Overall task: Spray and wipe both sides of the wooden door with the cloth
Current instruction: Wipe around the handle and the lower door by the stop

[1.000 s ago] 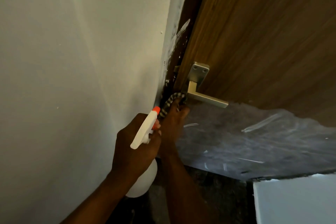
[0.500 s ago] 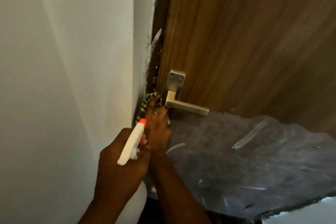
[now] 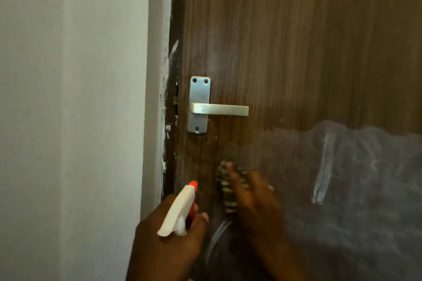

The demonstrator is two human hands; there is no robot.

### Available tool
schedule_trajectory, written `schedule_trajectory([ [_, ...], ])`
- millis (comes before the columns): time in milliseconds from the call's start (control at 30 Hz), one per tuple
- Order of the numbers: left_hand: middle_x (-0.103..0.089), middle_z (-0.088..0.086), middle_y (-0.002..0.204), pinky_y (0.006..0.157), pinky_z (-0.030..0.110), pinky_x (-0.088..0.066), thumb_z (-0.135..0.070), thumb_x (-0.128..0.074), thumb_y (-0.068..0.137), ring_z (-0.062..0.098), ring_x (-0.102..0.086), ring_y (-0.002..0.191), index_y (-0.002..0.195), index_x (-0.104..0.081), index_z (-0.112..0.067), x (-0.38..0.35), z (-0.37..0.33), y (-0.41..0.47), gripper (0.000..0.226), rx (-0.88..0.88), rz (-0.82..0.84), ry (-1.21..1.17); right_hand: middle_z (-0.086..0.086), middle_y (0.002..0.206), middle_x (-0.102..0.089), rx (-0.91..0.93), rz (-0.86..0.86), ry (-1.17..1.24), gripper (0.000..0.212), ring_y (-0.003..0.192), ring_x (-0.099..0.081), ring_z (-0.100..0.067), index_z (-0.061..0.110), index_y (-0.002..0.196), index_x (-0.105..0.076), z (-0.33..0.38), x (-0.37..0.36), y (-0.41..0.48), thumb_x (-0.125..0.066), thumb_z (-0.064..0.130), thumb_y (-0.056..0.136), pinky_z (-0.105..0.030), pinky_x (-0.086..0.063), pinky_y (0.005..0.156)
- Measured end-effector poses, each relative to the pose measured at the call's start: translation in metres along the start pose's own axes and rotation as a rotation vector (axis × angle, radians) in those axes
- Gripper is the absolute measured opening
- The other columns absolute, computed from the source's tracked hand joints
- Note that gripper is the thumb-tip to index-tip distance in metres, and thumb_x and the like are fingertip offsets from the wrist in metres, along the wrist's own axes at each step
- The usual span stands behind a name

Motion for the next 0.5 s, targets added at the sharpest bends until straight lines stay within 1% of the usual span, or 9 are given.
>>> schedule_trajectory([
  [100,-0.058,0.006,0.125,0.100,0.029,-0.040,-0.025,-0.072,0.076,0.020,-0.055,0.108,0.125,-0.051,-0.016,-0.016,0.014,-0.003,0.053,-0.126,-0.002,-0.038,-0.017,0.119,-0.055,-0.171,-0.205,-0.058,0.060,0.096,-0.061,-0.035,0.015,0.147,-0.041,-0.061,0.035,0.018,-0.058,0.017,0.090,-0.046,-0.057,0.074],
  [133,-0.059,0.004,0.123,0.095,0.025,-0.043,-0.025,-0.072,0.077,0.016,-0.057,0.103,0.123,-0.053,-0.018,-0.018,0.011,-0.007,0.050,-0.168,-0.004,-0.078,-0.020,0.120,-0.055,-0.225,-0.271,-0.071,0.056,0.099,-0.060,-0.037,0.012,0.146,-0.042,-0.068,0.043,0.030,-0.055,0.018,0.092,-0.048,-0.056,0.077],
  [167,-0.061,0.003,0.118,0.091,0.022,-0.045,-0.024,-0.072,0.078,0.012,-0.056,0.094,0.121,-0.054,-0.019,-0.021,0.009,-0.008,0.047,-0.203,0.001,-0.098,-0.022,0.120,-0.057,-0.248,-0.332,-0.097,0.053,0.099,-0.060,-0.037,0.009,0.144,-0.044,-0.067,0.045,0.043,-0.056,0.018,0.092,-0.048,-0.057,0.078],
  [233,-0.057,0.002,0.106,0.089,0.028,-0.044,-0.024,-0.072,0.078,0.010,-0.048,0.088,0.121,-0.052,-0.016,-0.026,0.003,-0.008,0.048,-0.214,0.007,-0.145,-0.022,0.122,-0.060,-0.239,-0.380,-0.116,0.050,0.101,-0.064,-0.037,0.007,0.136,-0.052,-0.055,0.043,0.059,-0.067,0.011,0.088,-0.047,-0.058,0.080],
  [267,-0.055,0.003,0.106,0.090,0.031,-0.043,-0.025,-0.072,0.078,0.011,-0.046,0.090,0.124,-0.051,-0.014,-0.029,0.003,-0.006,0.051,-0.190,0.018,-0.163,-0.022,0.122,-0.062,-0.208,-0.362,-0.102,0.050,0.104,-0.065,-0.038,0.007,0.131,-0.058,-0.043,0.034,0.061,-0.072,0.008,0.083,-0.047,-0.058,0.083],
  [333,-0.057,0.007,0.114,0.090,0.032,-0.042,-0.023,-0.071,0.080,0.014,-0.047,0.094,0.128,-0.049,-0.012,-0.029,-0.009,-0.007,0.054,-0.198,0.028,-0.205,-0.019,0.128,-0.062,-0.017,-0.301,-0.151,0.051,0.118,-0.060,-0.036,0.009,0.127,-0.062,-0.020,0.007,0.050,-0.075,0.015,0.078,-0.051,-0.053,0.095],
  [433,-0.056,0.011,0.123,0.087,0.028,-0.041,-0.020,-0.067,0.083,0.014,-0.048,0.096,0.131,-0.046,-0.008,-0.028,-0.021,-0.005,0.054,-0.249,0.030,-0.223,-0.013,0.140,-0.054,0.398,-0.088,-0.284,0.074,0.131,-0.050,-0.033,0.014,0.140,-0.046,-0.018,-0.022,0.005,-0.078,0.034,0.076,-0.054,-0.050,0.098],
  [467,-0.056,0.012,0.125,0.086,0.028,-0.041,-0.021,-0.067,0.083,0.014,-0.049,0.097,0.132,-0.046,-0.008,-0.026,-0.024,-0.006,0.055,-0.266,0.034,-0.223,-0.011,0.142,-0.052,0.467,-0.049,-0.336,0.086,0.128,-0.053,-0.033,0.014,0.143,-0.040,-0.028,-0.019,-0.010,-0.082,0.036,0.071,-0.053,-0.052,0.096],
  [500,-0.056,0.012,0.126,0.087,0.028,-0.042,-0.021,-0.067,0.083,0.015,-0.050,0.099,0.133,-0.045,-0.009,-0.024,-0.025,-0.007,0.055,-0.282,0.034,-0.221,-0.009,0.145,-0.048,0.454,-0.018,-0.364,0.098,0.124,-0.057,-0.032,0.014,0.147,-0.035,-0.044,-0.012,-0.019,-0.086,0.038,0.066,-0.052,-0.053,0.092],
])
Point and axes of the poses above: each hand's wrist, its own y-axis towards the middle knuckle, its own x-axis out of the back of the hand, z = x × y, the point moved 6 cm from there along y, towards the middle knuckle
